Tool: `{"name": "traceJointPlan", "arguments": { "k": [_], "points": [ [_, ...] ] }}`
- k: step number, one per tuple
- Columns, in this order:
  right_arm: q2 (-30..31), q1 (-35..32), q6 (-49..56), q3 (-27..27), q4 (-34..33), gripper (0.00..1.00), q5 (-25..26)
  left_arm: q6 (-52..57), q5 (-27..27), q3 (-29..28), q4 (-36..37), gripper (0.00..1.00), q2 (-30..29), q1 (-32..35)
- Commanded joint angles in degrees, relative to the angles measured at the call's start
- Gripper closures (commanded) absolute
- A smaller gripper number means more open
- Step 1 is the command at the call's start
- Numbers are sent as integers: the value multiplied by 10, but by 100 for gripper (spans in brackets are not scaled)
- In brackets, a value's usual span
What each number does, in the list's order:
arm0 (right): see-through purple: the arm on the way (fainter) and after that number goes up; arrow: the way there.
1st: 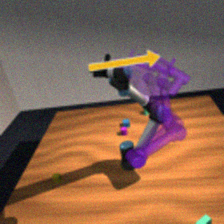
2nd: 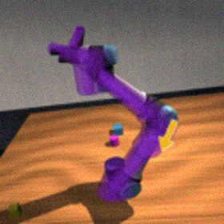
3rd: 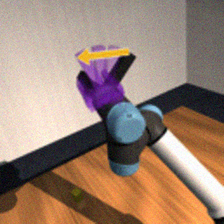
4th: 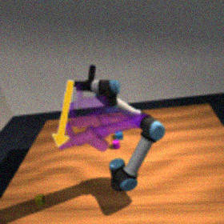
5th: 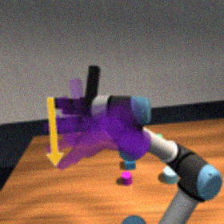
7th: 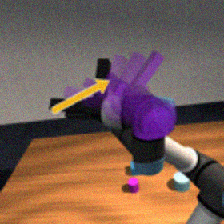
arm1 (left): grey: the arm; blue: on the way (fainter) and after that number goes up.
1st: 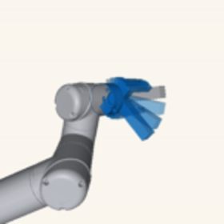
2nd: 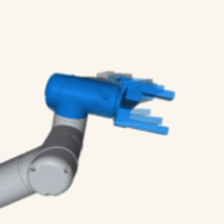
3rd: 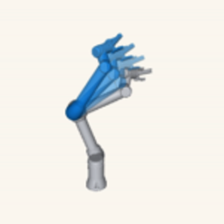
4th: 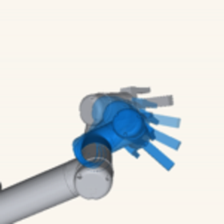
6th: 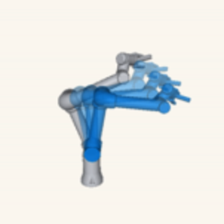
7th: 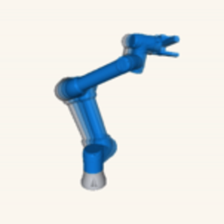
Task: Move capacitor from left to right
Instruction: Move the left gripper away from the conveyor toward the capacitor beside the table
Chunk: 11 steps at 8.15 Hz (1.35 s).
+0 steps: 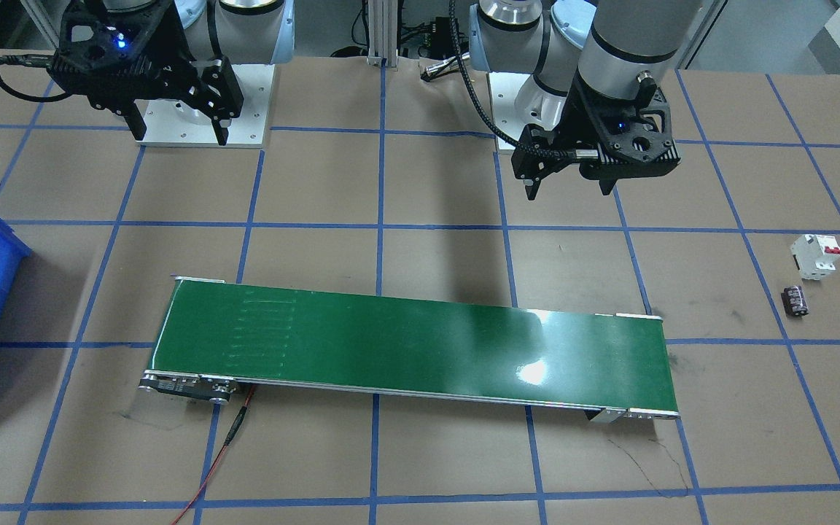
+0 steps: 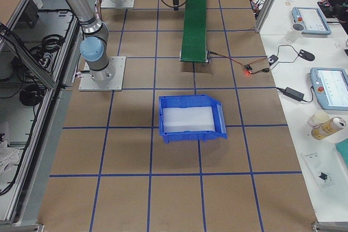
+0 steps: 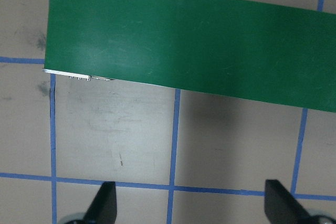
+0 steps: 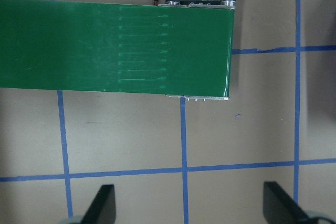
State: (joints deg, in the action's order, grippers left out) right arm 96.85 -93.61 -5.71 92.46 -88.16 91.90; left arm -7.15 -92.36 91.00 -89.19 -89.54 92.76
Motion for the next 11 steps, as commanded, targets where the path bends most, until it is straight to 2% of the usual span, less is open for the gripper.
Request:
{"name": "traceJointPlan", "arguments": {
  "k": [1,6,8,11],
  "points": [
    [0,0,0,0,-1,0,0,1,0,0,1,0,0,0],
    [0,0,1,0,-1,0,0,8,2,0,1,0,2,-6],
    [-1,0,0,0,-1,0,-1,42,-4,0,1,0,2,-31],
    [-1,0,0,0,-1,0,-1,174,-7,9,1,0,-2,-193]
  ]
}}
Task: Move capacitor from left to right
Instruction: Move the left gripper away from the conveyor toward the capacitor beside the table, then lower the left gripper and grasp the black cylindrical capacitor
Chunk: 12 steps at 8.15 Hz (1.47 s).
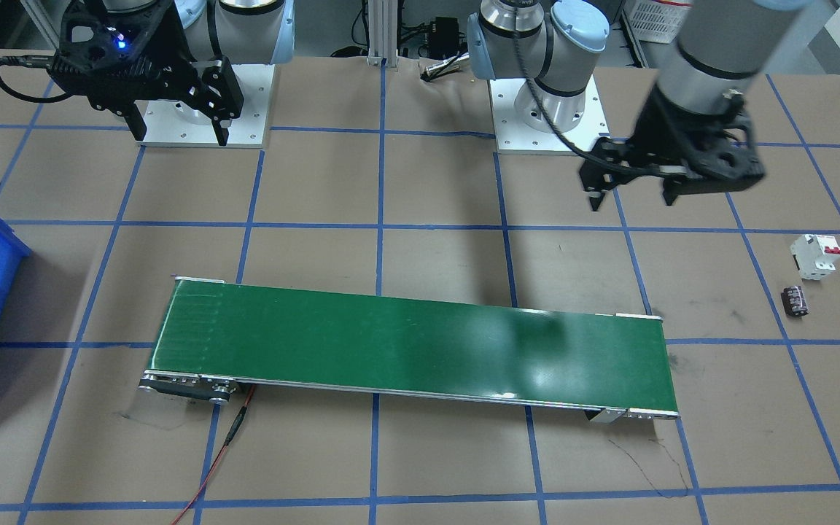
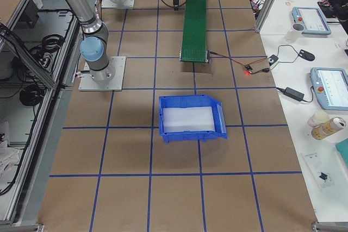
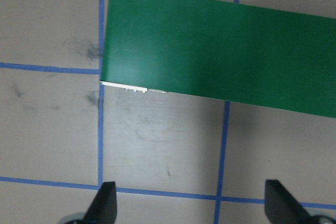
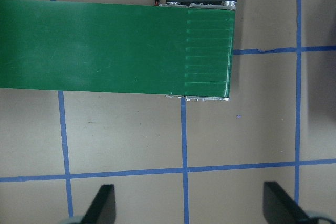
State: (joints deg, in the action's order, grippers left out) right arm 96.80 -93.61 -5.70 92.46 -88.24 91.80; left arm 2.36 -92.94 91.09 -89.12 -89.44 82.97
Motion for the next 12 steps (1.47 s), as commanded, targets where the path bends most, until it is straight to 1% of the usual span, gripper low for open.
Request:
{"name": "traceJointPlan", "arguments": {
  "k": [1,3,4,5,6,7,8,10,12],
  "points": [
    [0,0,0,0,0,0,0,138,-3,8,1,0,-13,-146],
    [1,0,0,0,0,0,0,218,-6,10,5,0,-31,-228],
    [1,0,0,0,0,0,0,263,-35,10,44,0,-60,-267],
    [0,0,0,0,0,0,0,328,-49,13,120,0,-98,-293],
    [0,0,1,0,0,0,1,372,-49,14,179,0,-139,-311],
    [1,0,1,0,1,0,1,410,-47,15,217,0,-177,-332],
    [1,0,1,0,1,0,1,445,-46,15,236,0,-209,-353],
    [1,0,2,0,3,0,2,455,-47,17,308,0,-265,-362],
    [1,0,1,0,4,0,1,539,-44,36,315,0,-298,-382]
  ]
}}
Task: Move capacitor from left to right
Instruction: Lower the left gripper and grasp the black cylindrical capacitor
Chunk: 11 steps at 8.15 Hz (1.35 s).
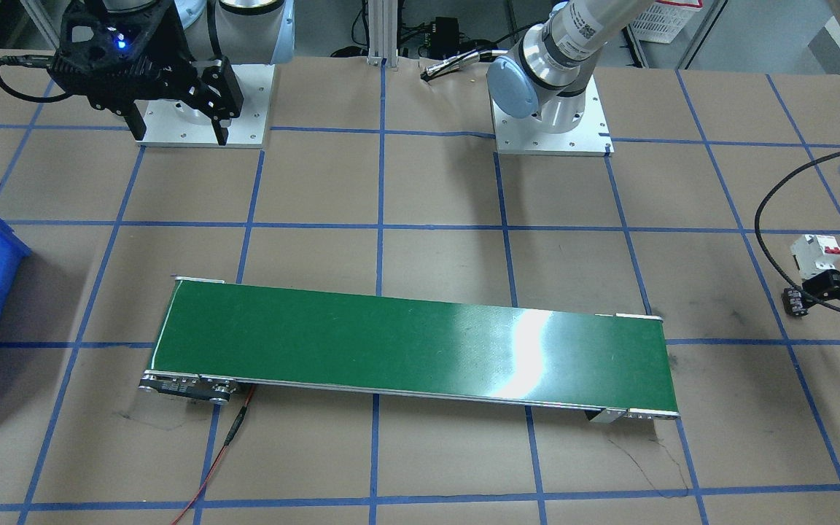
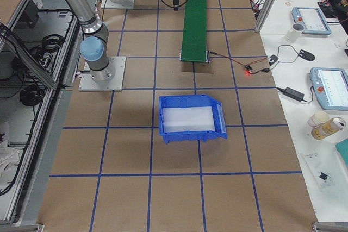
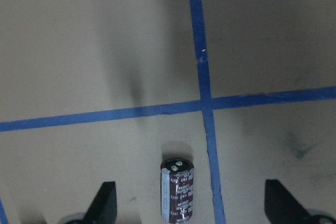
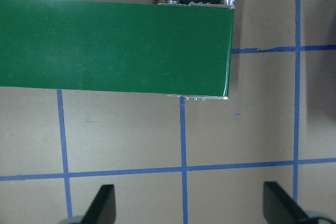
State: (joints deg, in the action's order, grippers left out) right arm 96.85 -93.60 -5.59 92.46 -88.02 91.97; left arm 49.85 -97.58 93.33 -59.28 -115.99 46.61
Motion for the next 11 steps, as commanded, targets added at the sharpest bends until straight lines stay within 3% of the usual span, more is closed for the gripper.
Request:
{"name": "traceJointPlan", "arguments": {
  "k": [1,7,8,9,10,11],
  "points": [
    [0,0,0,0,1,0,0,68,1,15,20,0,-38,-23],
    [0,0,-1,0,-1,0,-1,82,-2,20,21,0,-56,-36],
    [0,0,-1,1,-1,0,-2,85,-3,20,24,10,-59,-36],
    [0,0,0,0,-1,0,-1,85,-4,20,29,11,-61,-36],
    [0,0,0,0,-1,0,-1,85,-6,20,29,18,-61,-36],
    [0,0,-1,0,-1,0,-1,88,-7,20,29,33,-61,-36]
  ]
}}
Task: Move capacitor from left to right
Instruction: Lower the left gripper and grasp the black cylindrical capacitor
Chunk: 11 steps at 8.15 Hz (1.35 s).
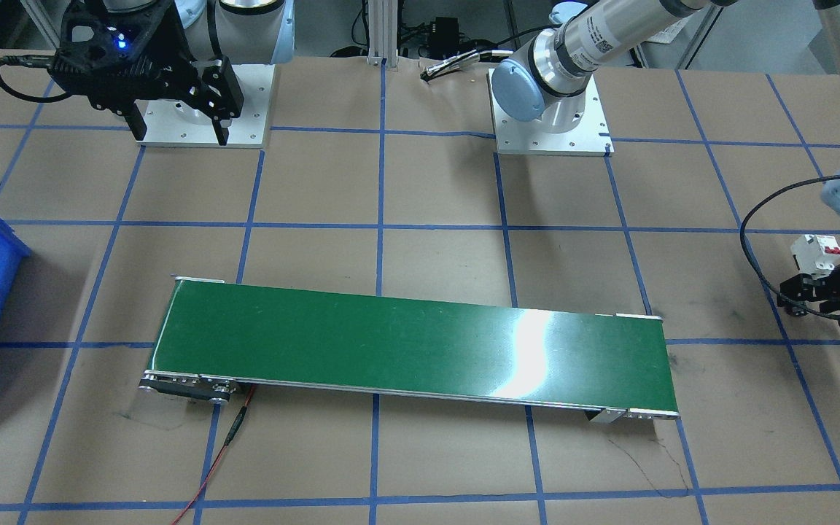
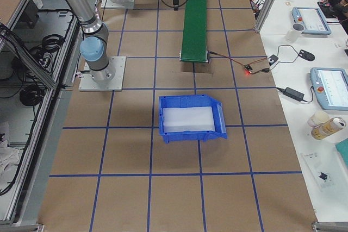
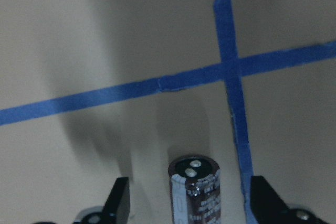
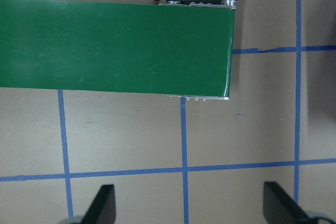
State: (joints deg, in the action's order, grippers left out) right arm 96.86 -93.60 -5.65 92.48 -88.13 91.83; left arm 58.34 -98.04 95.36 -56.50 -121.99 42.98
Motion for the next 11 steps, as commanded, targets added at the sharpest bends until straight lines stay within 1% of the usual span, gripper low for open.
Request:
{"name": "traceJointPlan", "arguments": {
  "k": [1,4,5,6,7,8,9,10,11],
  "points": [
    [0,0,-1,0,2,0,1,3,-2,0,1,47,-1,0],
    [0,0,-1,0,2,0,0,3,-1,0,-5,92,1,0],
    [0,0,-1,0,1,0,0,3,-1,0,-7,100,13,0],
    [0,0,-1,0,0,0,0,-2,0,-6,-32,100,24,1],
    [0,0,0,0,2,0,2,-36,0,-10,-74,100,49,14],
    [0,0,0,0,1,0,1,-118,5,-10,-121,100,89,48],
    [0,0,0,0,1,0,2,-188,4,-10,-167,100,131,105],
    [0,0,0,0,2,0,2,-249,3,-11,-209,100,158,157],
    [1,0,0,0,2,0,3,-297,6,-11,-224,100,164,192]
  ]
}}
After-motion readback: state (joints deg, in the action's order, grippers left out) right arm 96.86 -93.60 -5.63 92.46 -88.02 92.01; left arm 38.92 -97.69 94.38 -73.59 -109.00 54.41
